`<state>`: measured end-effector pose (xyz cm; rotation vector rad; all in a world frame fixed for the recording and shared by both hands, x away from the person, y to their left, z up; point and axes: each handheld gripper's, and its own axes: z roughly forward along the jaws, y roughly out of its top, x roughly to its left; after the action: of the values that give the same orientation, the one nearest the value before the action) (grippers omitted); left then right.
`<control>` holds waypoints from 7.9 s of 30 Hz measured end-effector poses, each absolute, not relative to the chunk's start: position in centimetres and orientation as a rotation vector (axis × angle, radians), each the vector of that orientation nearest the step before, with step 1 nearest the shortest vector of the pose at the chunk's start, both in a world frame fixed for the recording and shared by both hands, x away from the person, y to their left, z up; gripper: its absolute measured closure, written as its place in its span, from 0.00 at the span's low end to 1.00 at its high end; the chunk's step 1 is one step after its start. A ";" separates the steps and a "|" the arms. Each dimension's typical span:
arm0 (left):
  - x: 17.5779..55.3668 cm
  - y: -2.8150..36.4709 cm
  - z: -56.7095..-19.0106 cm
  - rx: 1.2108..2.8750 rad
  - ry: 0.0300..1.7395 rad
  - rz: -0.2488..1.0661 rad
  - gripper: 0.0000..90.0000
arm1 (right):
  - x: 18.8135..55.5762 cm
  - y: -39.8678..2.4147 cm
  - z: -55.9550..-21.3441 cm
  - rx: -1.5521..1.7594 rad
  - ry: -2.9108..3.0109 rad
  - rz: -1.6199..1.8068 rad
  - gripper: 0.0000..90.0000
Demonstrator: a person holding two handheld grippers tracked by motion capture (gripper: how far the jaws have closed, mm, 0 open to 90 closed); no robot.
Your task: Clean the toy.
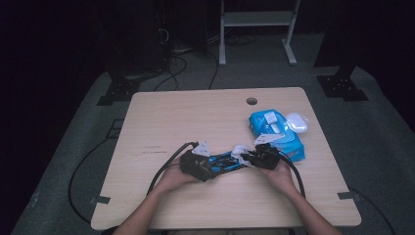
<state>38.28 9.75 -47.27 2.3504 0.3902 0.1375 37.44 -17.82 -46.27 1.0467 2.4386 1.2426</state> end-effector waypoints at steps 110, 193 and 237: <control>38.4 9.8 -47.3 2.342 0.387 0.125 0.27 | 39.1 -9.6 -44.9 0.995 2.579 1.256 0.91; 38.7 9.7 -47.3 2.348 0.382 0.111 0.27 | 36.4 -9.1 -45.4 0.975 2.611 1.319 0.91; 39.9 11.2 -46.0 2.193 0.524 -0.063 0.26 | 36.0 -17.9 -45.6 1.108 2.508 1.233 0.91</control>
<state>39.89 11.23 -46.00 2.1929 0.5236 -0.0627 36.03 -17.92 -45.55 1.1077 2.5081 1.2332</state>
